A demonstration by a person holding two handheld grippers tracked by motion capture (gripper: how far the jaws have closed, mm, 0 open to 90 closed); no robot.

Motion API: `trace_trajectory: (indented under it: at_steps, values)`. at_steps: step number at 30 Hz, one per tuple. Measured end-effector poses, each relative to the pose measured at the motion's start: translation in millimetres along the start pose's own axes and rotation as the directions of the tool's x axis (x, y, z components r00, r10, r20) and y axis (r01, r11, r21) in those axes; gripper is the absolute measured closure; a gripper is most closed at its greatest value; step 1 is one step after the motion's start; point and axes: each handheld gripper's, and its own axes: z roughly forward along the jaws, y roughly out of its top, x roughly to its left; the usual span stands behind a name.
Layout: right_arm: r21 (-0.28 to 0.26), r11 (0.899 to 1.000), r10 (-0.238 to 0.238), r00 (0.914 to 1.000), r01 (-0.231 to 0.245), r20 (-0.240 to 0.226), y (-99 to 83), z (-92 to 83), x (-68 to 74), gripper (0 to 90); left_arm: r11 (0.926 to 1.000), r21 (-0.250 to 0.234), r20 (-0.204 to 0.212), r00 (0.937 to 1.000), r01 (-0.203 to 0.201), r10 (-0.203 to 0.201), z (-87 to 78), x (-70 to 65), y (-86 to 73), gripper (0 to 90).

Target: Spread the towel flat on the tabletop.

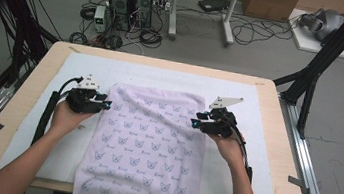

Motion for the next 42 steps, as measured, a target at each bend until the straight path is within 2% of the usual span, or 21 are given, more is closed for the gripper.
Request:
trace_trajectory:
  at_steps: [5,7,12,15,19,22,23,25,26,28,29,30,31,32,33,35,36,37,40,41,42]
  values:
    - [-0.038,0.998,-0.053,0.9968,0.051,-0.059,-6.2,-11.2,34.7,56.9,0.9993,-0.017,0.072,0.9968,-0.032,0.033,-18.6,-25.0,-20.2,60.4]
    - [-0.025,0.997,-0.07,0.9938,0.069,-0.085,-9.0,-12.8,48.7,55.2,0.9989,-0.016,0.092,0.9946,-0.045,0.047,-23.8,-35.1,-27.2,59.3]
    - [-0.053,0.994,-0.107,0.9814,0.099,-0.16,-25.9,-17.3,83.0,54.8,0.9973,-0.031,0.135,0.9884,-0.066,0.07,-37.1,-55.5,-42.0,57.7]
    - [-0.026,0.991,-0.133,0.9716,0.131,-0.196,-39.9,-15.8,98.4,54.8,0.9961,-0.019,0.162,0.9828,-0.086,0.088,-43.4,-66.1,-51.1,56.2]
    - [0.011,0.99,-0.132,0.9582,0.139,-0.254,-58.4,-15.8,112.3,56.3,0.9947,-0.013,0.217,0.9707,-0.102,0.102,-54.3,-82.3,-63.2,54.2]
    - [0.018,0.986,-0.151,0.9463,0.163,-0.286,-67.6,-18.2,125.5,57.7,0.99,-0.001,0.259,0.9561,-0.141,0.137,-58.6,-94.4,-70.6,55.4]
    - [0.034,0.982,-0.169,0.9435,0.186,-0.285,-69.8,-17.4,129.0,58.5,0.9881,0.016,0.271,0.9519,-0.153,0.143,-57.4,-96.4,-72.7,56.6]
    - [0.066,0.977,-0.175,0.9364,0.204,-0.304,-74.2,-11.6,132.7,62.4,0.9845,0.038,0.3,0.9416,-0.171,0.152,-52.3,-100.8,-78.2,63.2]
    - [0.08,0.973,-0.183,0.932,0.218,-0.313,-75.8,-8.2,133.8,66.2,0.9835,0.02,0.296,0.9406,-0.18,0.166,-52.8,-101.4,-79.6,66.9]
    - [0.064,0.97,-0.204,0.9311,0.234,-0.302,-78.0,-6.3,134.5,78.9,0.9857,0.013,0.321,0.9342,-0.168,0.155,-53.0,-102.0,-80.8,79.4]
    - [0.064,0.969,-0.206,0.926,0.238,-0.316,-77.9,-5.9,133.1,86.5,0.9851,0.019,0.32,0.9344,-0.171,0.156,-53.5,-102.5,-80.7,85.9]
    - [0.06,0.966,-0.219,0.9205,0.251,-0.324,-77.6,-5.5,132.3,88.0,0.9851,0.025,0.316,0.9363,-0.17,0.154,-54.1,-103.7,-80.2,87.1]
    - [0.055,0.961,-0.238,0.9153,0.27,-0.325,-77.4,-5.3,132.6,88.5,0.9828,0.031,0.313,0.9355,-0.182,0.163,-54.7,-104.6,-79.3,87.6]
    - [0.059,0.96,-0.242,0.914,0.275,-0.326,-76.8,-5.5,133.1,88.9,0.9841,0.034,0.308,0.9384,-0.175,0.156,-55.2,-106.2,-79.2,87.8]
    - [0.061,0.957,-0.248,0.9116,0.282,-0.328,-76.3,-5.9,133.2,89.3,0.9834,0.038,0.312,0.9371,-0.177,0.157,-56.5,-107.2,-79.4,88.0]
    - [0.062,0.96,-0.235,0.9063,0.272,-0.352,-77.2,-7.9,132.7,89.5,0.9821,0.039,0.316,0.9347,-0.184,0.163,-59.3,-108.3,-81.3,88.1]
    - [0.057,0.962,-0.228,0.9014,0.266,-0.368,-78.9,-9.1,132.6,89.5,0.9847,0.041,0.326,0.934,-0.169,0.147,-62.5,-109.8,-83.7,88.1]
    - [0.054,0.965,-0.219,0.901,0.257,-0.374,-81.1,-12.5,134.2,89.5,0.9845,0.042,0.335,0.9307,-0.171,0.147,-64.7,-110.6,-85.0,88.1]
    - [0.023,0.968,-0.218,0.8864,0.249,-0.408,-82.4,-21.3,137.6,88.8,0.9838,0.025,0.353,0.9222,-0.178,0.157,-73.9,-112.5,-89.2,86.7]
    - [0.02,0.97,-0.213,0.8892,0.241,-0.405,-81.1,-23.7,136.8,87.1,0.985,0.024,0.346,0.9257,-0.171,0.152,-73.9,-111.7,-88.9,80.8]
    - [0.024,0.972,-0.204,0.8939,0.233,-0.399,-80.1,-24.2,135.2,82.7,0.9872,0.029,0.332,0.9331,-0.157,0.138,-72.5,-110.7,-87.9,70.6]
